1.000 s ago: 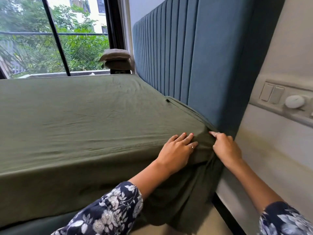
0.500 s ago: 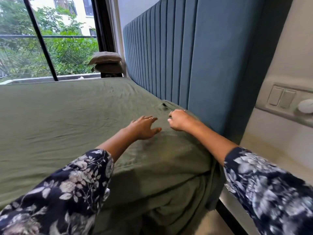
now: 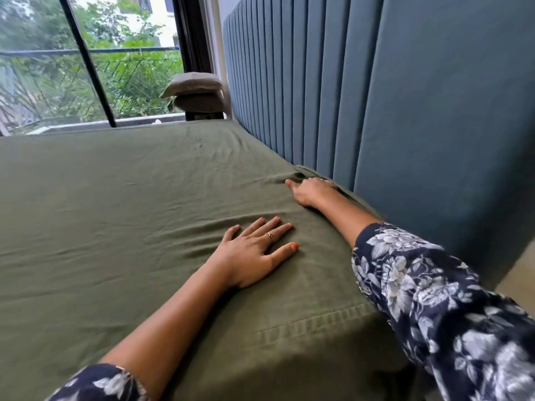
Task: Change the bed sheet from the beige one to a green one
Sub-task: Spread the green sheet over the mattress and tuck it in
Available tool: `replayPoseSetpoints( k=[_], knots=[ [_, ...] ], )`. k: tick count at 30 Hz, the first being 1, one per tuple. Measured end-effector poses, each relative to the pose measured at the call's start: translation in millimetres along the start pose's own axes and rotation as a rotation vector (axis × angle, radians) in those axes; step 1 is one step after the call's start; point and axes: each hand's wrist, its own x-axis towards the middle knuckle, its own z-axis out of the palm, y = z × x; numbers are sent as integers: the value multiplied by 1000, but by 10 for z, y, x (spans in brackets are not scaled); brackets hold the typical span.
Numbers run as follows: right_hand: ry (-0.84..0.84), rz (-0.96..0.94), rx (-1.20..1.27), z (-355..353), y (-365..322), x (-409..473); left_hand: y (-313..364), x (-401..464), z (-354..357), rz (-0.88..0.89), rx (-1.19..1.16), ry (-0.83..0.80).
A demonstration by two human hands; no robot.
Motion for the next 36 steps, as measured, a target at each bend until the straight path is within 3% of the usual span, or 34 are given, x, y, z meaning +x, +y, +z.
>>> replayPoseSetpoints(
  k=[8,12,17,22,26,27,32,36],
  knots=[
    [-72,189,-168,-110,-378,143,79,-86,4,-12,26,-42],
    [-192,136,-251,-159,-417,436,104,-103,10,0,27,-29],
    [-170,40,-252,-306,-340,537,99,-105,-10,12,25,-37],
    [-210,49,-449,-130,-442,662,124,-127,27,6,23,5],
    [202,-85,-333,-38,-511,584,133,-124,13,13,20,29],
    [236,-127,-270,-11,-516,590,139,-126,15,8,20,30],
    [-93,-116,27,41,-403,769,139,-131,-12,6,-6,25],
    [-82,-66,53,30,-396,803,152,-132,-33,-3,-23,30]
  ],
)
